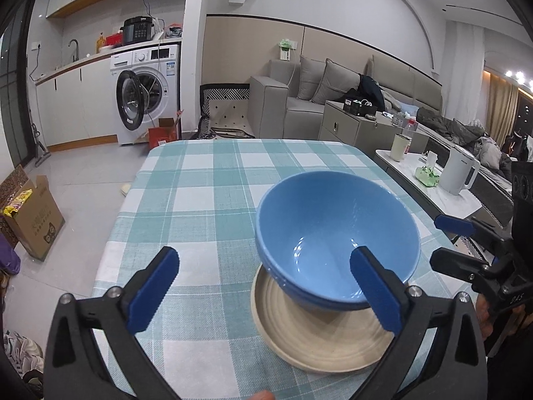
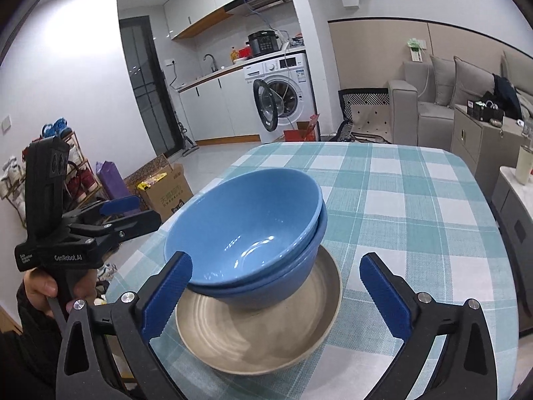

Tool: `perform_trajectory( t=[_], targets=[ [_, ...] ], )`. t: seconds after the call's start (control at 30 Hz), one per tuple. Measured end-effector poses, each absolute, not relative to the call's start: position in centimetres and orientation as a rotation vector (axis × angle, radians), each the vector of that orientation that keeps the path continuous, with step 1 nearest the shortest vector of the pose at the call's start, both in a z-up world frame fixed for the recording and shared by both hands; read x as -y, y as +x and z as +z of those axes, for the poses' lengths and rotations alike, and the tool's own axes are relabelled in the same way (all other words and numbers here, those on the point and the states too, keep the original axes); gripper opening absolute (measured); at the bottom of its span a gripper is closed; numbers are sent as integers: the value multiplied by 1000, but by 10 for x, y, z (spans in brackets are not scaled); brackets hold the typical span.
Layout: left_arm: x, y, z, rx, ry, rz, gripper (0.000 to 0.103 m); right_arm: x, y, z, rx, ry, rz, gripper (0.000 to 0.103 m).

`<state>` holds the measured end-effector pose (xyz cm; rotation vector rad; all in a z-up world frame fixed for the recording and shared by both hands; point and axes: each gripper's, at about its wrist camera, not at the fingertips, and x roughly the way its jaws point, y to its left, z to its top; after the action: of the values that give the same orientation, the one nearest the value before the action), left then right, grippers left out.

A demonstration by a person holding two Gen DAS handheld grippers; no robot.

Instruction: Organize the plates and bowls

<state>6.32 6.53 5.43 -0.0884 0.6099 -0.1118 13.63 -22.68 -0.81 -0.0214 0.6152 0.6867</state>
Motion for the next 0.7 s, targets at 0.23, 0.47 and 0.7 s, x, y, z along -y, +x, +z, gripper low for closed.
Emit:
perform_trajectory(
  t=[0.23,0.47,0.7],
  targets=[
    [-69,42,44,-537,-77,-73,103,235,121,-19,-565,-23,702,102],
    [-69,29,24,-533,-71,-69,103,247,110,-32,-517,-12,693,102],
    [-63,21,9,-511,-52,-32,103,258,99,-44,-500,8,690,102]
  ],
)
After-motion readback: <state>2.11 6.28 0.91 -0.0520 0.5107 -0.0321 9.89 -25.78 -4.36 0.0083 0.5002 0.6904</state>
